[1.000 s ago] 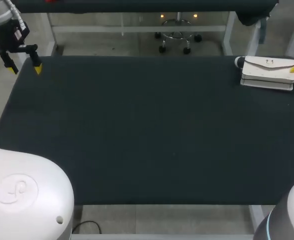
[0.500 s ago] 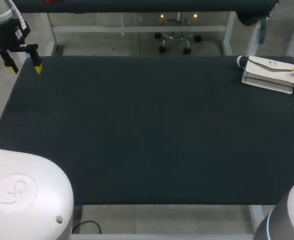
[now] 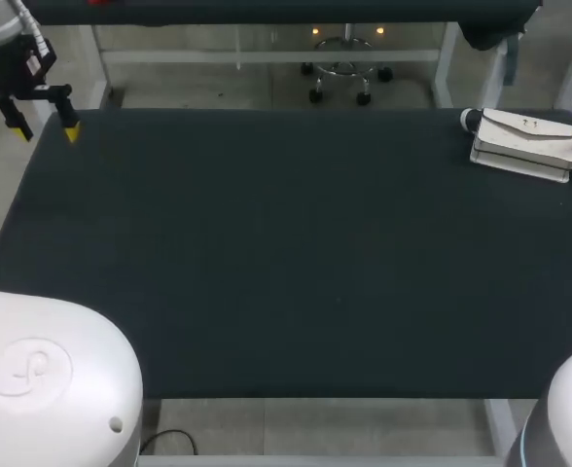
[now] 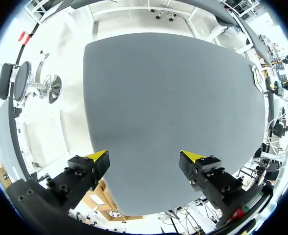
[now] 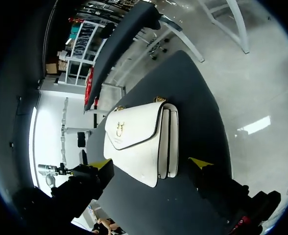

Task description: Pick up the bag, open it, inspect its contents, close it, and place it on the opposite side

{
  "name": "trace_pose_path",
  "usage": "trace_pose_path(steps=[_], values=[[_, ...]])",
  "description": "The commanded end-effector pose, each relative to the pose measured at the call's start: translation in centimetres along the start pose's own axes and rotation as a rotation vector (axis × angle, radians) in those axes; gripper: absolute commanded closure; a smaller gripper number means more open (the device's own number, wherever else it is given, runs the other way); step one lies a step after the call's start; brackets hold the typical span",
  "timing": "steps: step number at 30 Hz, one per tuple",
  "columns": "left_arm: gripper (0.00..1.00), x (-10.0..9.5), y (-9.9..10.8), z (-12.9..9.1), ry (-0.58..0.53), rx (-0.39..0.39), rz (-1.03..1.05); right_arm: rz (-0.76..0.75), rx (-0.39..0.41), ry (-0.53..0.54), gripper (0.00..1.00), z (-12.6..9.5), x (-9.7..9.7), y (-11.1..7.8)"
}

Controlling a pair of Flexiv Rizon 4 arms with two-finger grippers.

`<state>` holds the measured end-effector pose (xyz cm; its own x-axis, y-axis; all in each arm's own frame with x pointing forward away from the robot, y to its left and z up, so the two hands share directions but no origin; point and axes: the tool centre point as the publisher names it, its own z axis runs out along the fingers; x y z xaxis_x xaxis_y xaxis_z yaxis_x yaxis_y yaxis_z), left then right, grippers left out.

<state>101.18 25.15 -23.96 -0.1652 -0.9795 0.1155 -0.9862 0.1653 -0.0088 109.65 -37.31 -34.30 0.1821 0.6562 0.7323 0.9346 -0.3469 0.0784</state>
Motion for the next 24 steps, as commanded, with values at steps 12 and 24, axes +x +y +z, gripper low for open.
trace_pose_path(steps=[12,24], values=[[0.0,-0.3,0.7,-0.6,-0.038,0.007,0.001,-0.024,0.101,-0.333,0.0,-1.6,3.8,-2.0],[0.0,-0.3,-0.2,-1.1,-0.128,0.088,-0.063,-0.037,0.029,-0.535,0.0,-1.5,6.2,-4.7]])
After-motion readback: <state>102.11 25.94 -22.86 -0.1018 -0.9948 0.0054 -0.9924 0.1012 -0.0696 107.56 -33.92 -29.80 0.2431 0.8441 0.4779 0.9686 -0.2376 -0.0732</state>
